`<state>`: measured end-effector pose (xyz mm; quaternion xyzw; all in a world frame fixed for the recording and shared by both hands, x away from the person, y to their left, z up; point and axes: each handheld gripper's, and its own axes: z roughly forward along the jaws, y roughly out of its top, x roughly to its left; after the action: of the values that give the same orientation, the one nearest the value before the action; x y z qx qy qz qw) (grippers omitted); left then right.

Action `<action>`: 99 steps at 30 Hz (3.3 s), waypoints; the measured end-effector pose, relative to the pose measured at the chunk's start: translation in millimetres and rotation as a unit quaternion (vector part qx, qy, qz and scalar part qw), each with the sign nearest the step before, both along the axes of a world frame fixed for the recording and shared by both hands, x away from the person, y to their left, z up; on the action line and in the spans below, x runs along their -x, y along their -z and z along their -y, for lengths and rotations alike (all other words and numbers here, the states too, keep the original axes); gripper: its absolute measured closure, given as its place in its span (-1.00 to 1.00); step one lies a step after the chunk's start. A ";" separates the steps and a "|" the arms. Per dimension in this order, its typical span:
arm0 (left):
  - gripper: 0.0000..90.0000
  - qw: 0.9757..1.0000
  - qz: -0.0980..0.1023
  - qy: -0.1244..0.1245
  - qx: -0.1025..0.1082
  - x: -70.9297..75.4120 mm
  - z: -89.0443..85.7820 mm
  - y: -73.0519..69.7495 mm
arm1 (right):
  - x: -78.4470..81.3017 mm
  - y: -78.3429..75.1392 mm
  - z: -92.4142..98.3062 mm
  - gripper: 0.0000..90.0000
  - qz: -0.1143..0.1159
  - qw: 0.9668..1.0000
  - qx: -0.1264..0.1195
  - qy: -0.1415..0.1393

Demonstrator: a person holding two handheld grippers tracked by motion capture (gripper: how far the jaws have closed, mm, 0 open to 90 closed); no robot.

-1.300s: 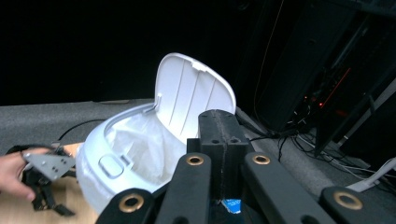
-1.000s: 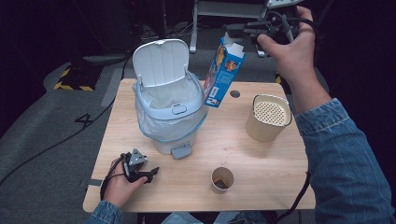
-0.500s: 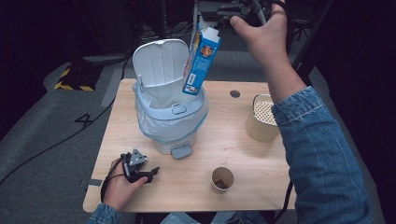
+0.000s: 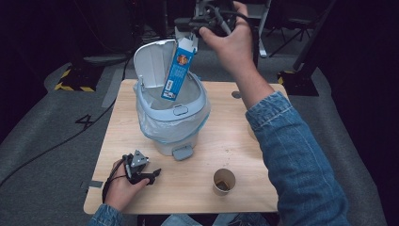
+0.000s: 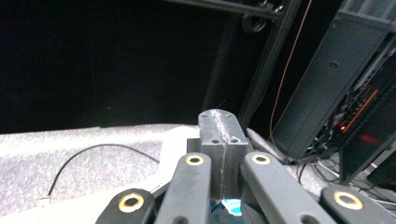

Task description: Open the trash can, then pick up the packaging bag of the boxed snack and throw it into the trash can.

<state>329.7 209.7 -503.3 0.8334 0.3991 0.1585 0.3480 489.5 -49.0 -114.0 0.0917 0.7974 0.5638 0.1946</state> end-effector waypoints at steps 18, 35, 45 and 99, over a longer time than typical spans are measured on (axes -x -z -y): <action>-0.34 1.000 0.001 -0.001 -0.001 0.1 0.6 0.0 | -3.8 67.2 -7.9 0.09 -0.053 0.998 0.039 0.001; -0.34 1.000 -0.001 -0.002 0.002 0.3 0.9 0.3 | 27.6 80.8 94.1 -0.16 -0.063 0.997 0.023 0.033; -0.34 1.000 0.002 -0.005 -0.001 1.1 1.2 0.2 | 32.4 125.5 165.7 -0.23 -0.092 0.991 0.037 0.093; -0.34 1.000 -0.001 -0.006 0.002 5.0 2.7 0.3 | 18.2 288.1 227.7 0.03 -0.222 0.967 0.089 0.089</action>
<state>324.7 206.9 -503.6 0.8303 0.4050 0.1584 0.3485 471.4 -276.7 -402.0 0.2676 0.8561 0.4366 0.0696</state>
